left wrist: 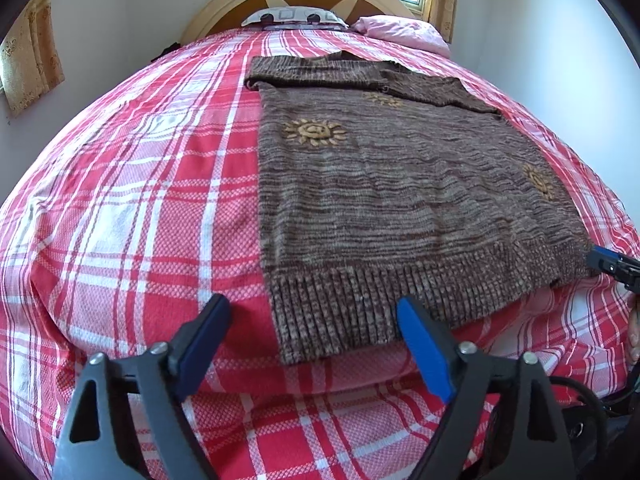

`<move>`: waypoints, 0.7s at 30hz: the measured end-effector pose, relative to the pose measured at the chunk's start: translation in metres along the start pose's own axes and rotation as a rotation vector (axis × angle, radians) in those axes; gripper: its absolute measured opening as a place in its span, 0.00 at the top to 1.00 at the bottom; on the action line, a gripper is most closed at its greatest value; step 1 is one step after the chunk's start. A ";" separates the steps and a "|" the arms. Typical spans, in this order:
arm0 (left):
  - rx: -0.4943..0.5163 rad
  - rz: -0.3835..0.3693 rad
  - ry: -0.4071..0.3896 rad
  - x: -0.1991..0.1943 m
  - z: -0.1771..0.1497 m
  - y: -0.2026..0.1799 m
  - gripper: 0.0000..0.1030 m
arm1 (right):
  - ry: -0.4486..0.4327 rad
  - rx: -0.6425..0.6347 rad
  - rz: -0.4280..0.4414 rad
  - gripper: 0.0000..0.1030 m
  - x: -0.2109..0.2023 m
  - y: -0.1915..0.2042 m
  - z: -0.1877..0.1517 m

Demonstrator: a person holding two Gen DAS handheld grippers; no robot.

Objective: Fold small clothes
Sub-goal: 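Close both tools on the ribbed sweater hem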

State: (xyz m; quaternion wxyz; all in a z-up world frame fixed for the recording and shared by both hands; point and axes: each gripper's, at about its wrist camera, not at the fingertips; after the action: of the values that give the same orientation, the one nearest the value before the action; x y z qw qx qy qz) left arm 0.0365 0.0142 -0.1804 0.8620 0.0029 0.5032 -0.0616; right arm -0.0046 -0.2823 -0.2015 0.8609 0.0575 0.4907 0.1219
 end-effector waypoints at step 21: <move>-0.034 -0.188 -0.161 -0.048 0.013 0.011 0.91 | -0.170 0.048 0.160 0.91 -0.040 -0.012 0.007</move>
State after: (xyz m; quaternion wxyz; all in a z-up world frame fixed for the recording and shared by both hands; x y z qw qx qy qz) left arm 0.0254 0.0292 -0.1332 0.8899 -0.0641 0.4314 -0.1339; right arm -0.0164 -0.3038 -0.1675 0.8853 0.1274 0.4124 0.1730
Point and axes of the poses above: each gripper's, at about its wrist camera, not at the fingertips, and x roughly the way its jaws point, y to its left, z to its top, and after that the axes turned 9 degrees about y, right-handed
